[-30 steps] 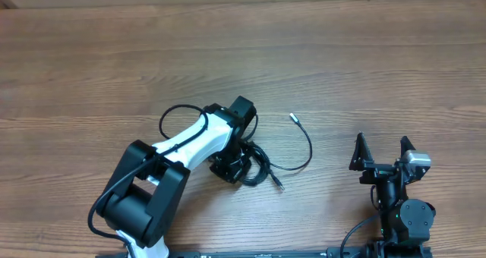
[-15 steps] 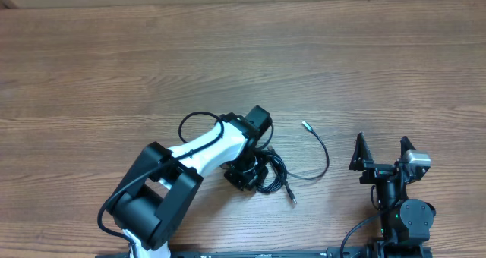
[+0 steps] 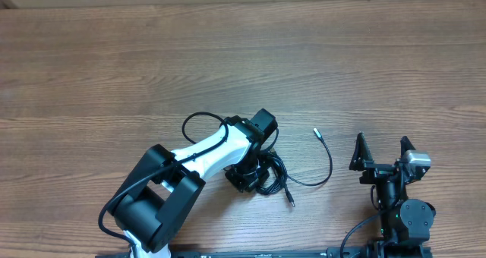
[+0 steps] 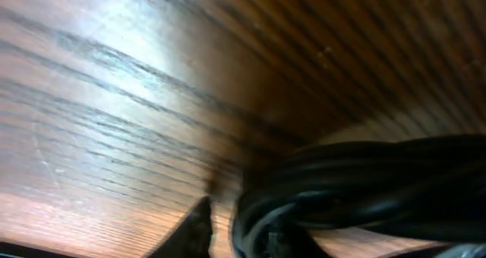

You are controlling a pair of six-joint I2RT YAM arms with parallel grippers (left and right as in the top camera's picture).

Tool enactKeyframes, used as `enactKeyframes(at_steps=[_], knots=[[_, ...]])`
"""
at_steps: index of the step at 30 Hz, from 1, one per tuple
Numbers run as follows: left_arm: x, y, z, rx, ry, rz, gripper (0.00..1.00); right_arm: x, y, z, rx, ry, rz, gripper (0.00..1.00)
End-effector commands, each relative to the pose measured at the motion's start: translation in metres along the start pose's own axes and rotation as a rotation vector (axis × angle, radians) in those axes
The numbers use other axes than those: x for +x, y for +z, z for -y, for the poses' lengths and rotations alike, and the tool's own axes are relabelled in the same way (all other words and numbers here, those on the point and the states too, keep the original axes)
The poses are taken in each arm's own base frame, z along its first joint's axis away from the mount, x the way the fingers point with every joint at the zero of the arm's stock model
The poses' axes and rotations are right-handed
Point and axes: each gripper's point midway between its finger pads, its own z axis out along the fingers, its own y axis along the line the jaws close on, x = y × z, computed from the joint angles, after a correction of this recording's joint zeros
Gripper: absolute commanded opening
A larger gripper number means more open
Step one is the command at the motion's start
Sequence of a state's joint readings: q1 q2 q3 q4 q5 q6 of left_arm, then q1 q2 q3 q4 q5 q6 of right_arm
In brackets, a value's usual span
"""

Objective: Untangle cables
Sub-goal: 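Reach the left gripper over the cable coil and lower onto it, then close the left gripper on the coil and lift it slightly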

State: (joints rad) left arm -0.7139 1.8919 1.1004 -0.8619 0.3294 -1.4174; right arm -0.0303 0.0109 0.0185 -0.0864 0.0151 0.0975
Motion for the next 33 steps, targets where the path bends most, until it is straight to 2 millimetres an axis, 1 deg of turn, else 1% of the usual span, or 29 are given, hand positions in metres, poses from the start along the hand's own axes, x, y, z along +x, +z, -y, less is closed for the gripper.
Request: enactKeyframes(at_steps=[1, 3, 8, 11, 12, 15, 16, 17, 19, 21, 23, 25, 28, 30, 33], knots=[[-0.026, 0.012, -0.011, -0.057, 0.024, 0.134, 0.38, 0.002, 0.000, 0.001, 0.005, 0.003, 0.002, 1.00], [-0.024, 0.013, -0.009, -0.049, 0.024, 0.125, 0.43, 0.002, 0.000, 0.001, 0.005, 0.003, 0.003, 1.00], [-0.018, 0.014, 0.003, 0.003, 0.036, 0.083, 0.46, 0.002, 0.000, 0.001, 0.005, 0.003, 0.002, 1.00], [-0.022, 0.013, 0.002, -0.001, 0.046, 0.109, 0.57, 0.002, 0.000, 0.001, 0.005, 0.003, 0.002, 1.00], [-0.025, 0.013, 0.002, -0.007, 0.072, 0.124, 0.62, 0.002, 0.000, 0.001, 0.005, 0.003, 0.002, 1.00], [-0.029, 0.011, 0.003, -0.015, 0.255, 0.139, 0.74, 0.002, 0.000, 0.001, 0.005, 0.003, 0.003, 1.00], [-0.031, 0.009, 0.005, -0.012, 0.322, 0.135, 0.83, 0.002, 0.000, 0.001, 0.005, 0.003, 0.003, 1.00], [-0.032, 0.006, 0.006, -0.009, 0.377, 0.129, 1.00, 0.002, 0.000, 0.001, 0.005, 0.003, 0.002, 1.00], [-0.036, -0.004, 0.006, -0.020, 0.445, 0.117, 1.00, 0.002, 0.000, 0.001, 0.005, 0.003, 0.003, 1.00], [-0.041, -0.020, 0.004, -0.044, 0.462, 0.109, 1.00, 0.002, 0.000, 0.001, 0.005, 0.003, 0.002, 1.00], [-0.044, -0.037, 0.006, -0.049, 0.502, 0.104, 1.00, 0.002, 0.000, 0.001, 0.005, 0.003, 0.003, 1.00], [-0.046, -0.056, 0.012, -0.047, 0.564, 0.113, 1.00, 0.002, 0.000, 0.001, 0.005, 0.003, 0.002, 1.00], [-0.050, -0.080, 0.027, -0.026, 0.699, 0.149, 1.00, 0.002, 0.000, 0.001, 0.005, 0.003, 0.003, 1.00], [-0.057, -0.092, 0.035, -0.032, 0.793, 0.205, 1.00, 0.002, 0.000, 0.001, 0.005, 0.003, 0.002, 1.00], [-0.067, -0.099, 0.040, -0.063, 0.898, 0.270, 1.00, 0.002, 0.000, 0.001, 0.005, 0.003, 0.002, 1.00]])
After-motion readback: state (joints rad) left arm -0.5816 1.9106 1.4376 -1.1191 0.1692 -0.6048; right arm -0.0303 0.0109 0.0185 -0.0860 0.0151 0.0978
